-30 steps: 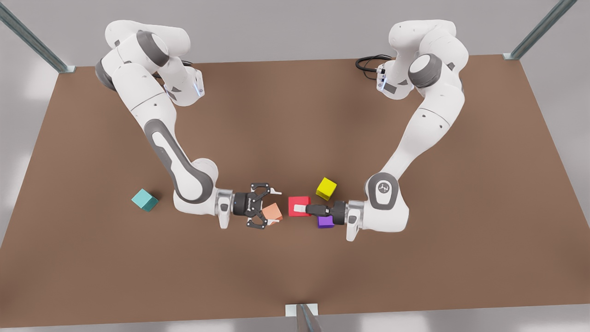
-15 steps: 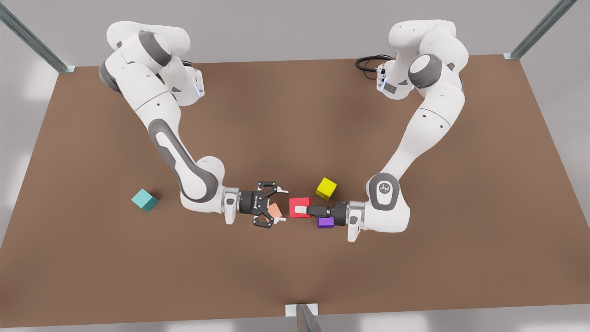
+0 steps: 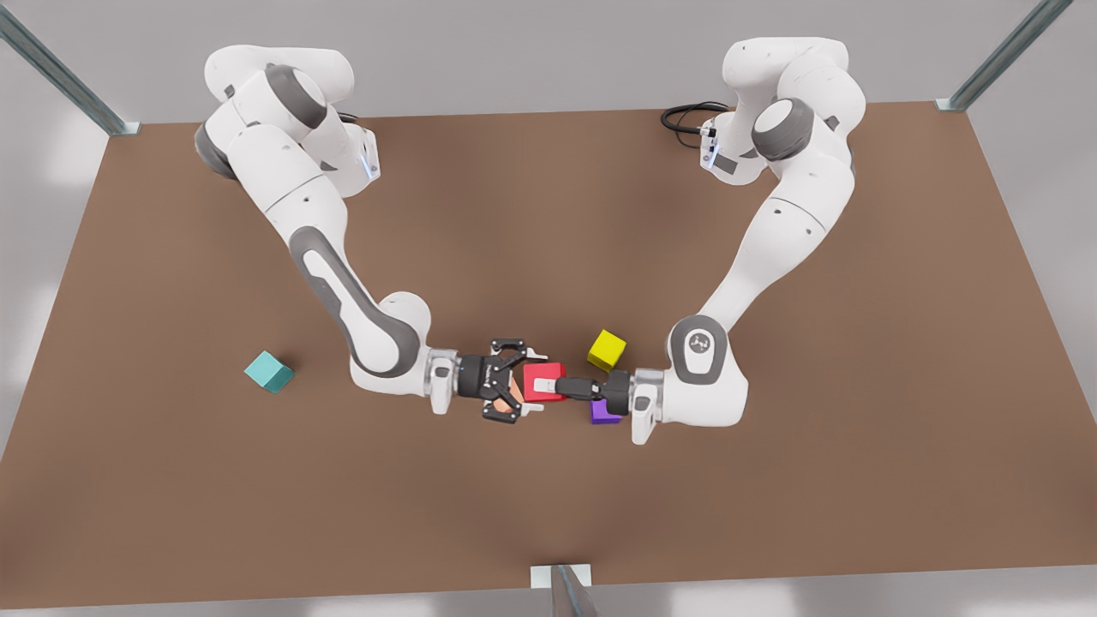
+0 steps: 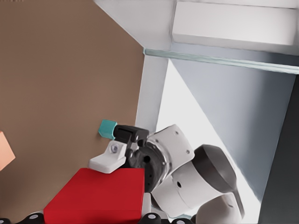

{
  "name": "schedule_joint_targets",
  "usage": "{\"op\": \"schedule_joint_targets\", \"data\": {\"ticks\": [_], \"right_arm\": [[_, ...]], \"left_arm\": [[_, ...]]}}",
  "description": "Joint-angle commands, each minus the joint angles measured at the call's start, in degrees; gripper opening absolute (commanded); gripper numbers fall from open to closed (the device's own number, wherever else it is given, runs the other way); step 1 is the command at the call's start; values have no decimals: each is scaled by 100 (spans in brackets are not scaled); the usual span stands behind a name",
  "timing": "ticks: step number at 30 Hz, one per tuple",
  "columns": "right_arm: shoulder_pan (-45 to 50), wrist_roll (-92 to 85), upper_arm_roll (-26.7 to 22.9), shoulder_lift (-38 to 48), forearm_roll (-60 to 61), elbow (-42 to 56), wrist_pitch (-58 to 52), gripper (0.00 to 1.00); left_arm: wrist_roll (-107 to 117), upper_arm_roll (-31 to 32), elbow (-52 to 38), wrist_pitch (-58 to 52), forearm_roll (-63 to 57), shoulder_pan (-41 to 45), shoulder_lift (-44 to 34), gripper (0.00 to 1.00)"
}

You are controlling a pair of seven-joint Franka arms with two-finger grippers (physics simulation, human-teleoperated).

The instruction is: Pick up red wooden cube and pass to hand red wooden cube and place in blue wooden cube

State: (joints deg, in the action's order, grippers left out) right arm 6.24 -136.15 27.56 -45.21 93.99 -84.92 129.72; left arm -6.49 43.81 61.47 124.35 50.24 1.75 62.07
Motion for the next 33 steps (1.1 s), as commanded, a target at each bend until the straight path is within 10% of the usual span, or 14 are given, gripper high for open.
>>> {"op": "schedule_joint_targets", "data": {"ticks": [1, 3, 7, 16, 18, 30, 33], "right_arm": [[35, -333, 12, -23, 14, 37, 79, 100], [52, -324, 12, -31, 14, 72, 79, 99], [52, -324, 12, -58, 14, 81, 79, 58], [0, -280, 3, -58, 14, 72, 62, 57], [0, -280, 3, -58, 5, 63, 62, 57], [-150, -166, -5, -32, -136, 2, 27, 57], [-475, -157, -23, 30, -390, -130, -87, 57]], "left_arm": [[-71, 4, -3, 89, 47, 9, -11, 66], [-54, 4, -12, 98, 47, 53, -11, 66], [-54, 4, -39, 212, 47, 123, -2, 66], [17, 4, -47, 291, 47, 159, -11, 68], [34, 4, -47, 291, 47, 159, -11, 100], [122, -13, -21, -1422, -93, -948, -63, 100], [649, -66, -82, -3933, -4026, -1555, -862, 100]]}}
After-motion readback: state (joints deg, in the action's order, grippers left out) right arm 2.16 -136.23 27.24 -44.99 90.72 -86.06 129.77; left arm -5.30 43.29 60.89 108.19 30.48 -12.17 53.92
